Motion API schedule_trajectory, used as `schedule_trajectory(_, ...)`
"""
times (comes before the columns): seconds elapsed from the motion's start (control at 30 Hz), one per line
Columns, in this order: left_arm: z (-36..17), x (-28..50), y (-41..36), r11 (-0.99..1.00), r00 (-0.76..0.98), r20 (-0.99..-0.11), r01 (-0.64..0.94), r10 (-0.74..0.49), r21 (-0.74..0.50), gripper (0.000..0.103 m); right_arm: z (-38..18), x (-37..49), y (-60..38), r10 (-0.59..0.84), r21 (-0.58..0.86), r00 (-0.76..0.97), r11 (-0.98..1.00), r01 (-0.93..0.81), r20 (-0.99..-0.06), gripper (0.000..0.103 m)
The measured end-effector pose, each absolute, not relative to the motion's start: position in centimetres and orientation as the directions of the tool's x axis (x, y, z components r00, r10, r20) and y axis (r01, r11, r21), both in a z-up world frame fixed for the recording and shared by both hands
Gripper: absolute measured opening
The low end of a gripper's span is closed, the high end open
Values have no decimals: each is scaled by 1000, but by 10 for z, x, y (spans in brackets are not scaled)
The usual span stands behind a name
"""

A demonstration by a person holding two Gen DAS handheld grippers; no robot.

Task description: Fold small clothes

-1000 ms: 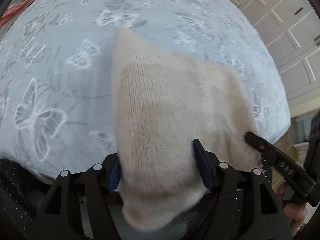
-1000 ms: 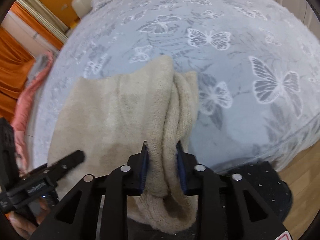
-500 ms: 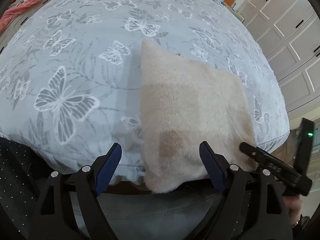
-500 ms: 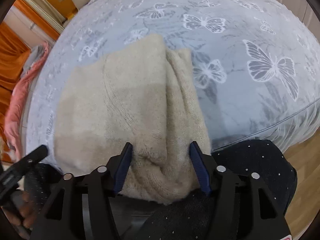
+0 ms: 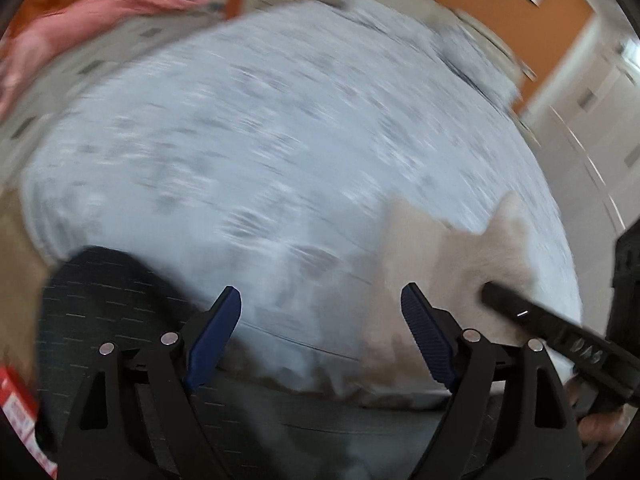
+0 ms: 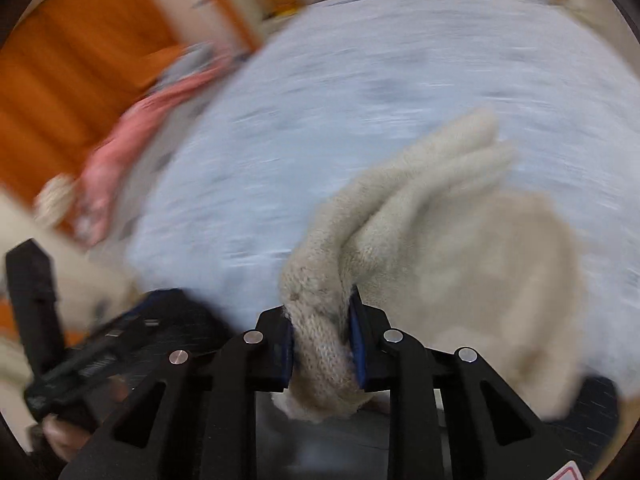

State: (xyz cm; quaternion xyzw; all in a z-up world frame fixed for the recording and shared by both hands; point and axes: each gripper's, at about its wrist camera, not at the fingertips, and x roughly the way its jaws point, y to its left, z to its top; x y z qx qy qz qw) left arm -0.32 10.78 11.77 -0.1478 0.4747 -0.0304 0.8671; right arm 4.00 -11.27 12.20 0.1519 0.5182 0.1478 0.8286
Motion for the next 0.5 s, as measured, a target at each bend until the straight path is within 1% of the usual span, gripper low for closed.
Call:
schedule_trajectory(0.03,123,-7,126,955,568,-809,-124,-154,-269,80,115,51,-84,440,424,380,896,-132,-813,21)
schedule_trajectory(0.1,131,-15,154,949,589,-802,-186,-100,-255,80,98,65,-35,457,415,315,889,-195,-832,21)
schedule_trajectory(0.2,135,-27,195,925,599,-799,-272,-53,-265,80,64,80,28,493,447,188,862,-239,-850,20)
schedule_trajectory(0.23,135,-30,205,917,600,-799,-295,-42,-269,80,52,84,47,482,439,150,863,-251,-863,20)
schedule_trajectory(0.3,133,-30,218,905,599,-800,-323,-32,-278,80,31,86,73,418,374,122,885,-278,-900,20)
schedule_trajectory(0.37,134,-29,219,898,601,-798,-327,-43,-294,80,21,88,76,403,363,113,893,-268,-908,19)
schedule_trajectory(0.4,135,-28,216,898,606,-793,-318,-55,-305,80,22,91,68,437,404,109,885,-232,-893,19)
schedule_trajectory(0.43,138,-25,211,900,612,-788,-299,-72,-315,80,29,93,57,466,437,118,875,-208,-877,19)
schedule_trajectory(0.5,141,-16,195,911,615,-780,-248,-113,-328,80,72,94,8,557,537,214,830,-149,-802,19)
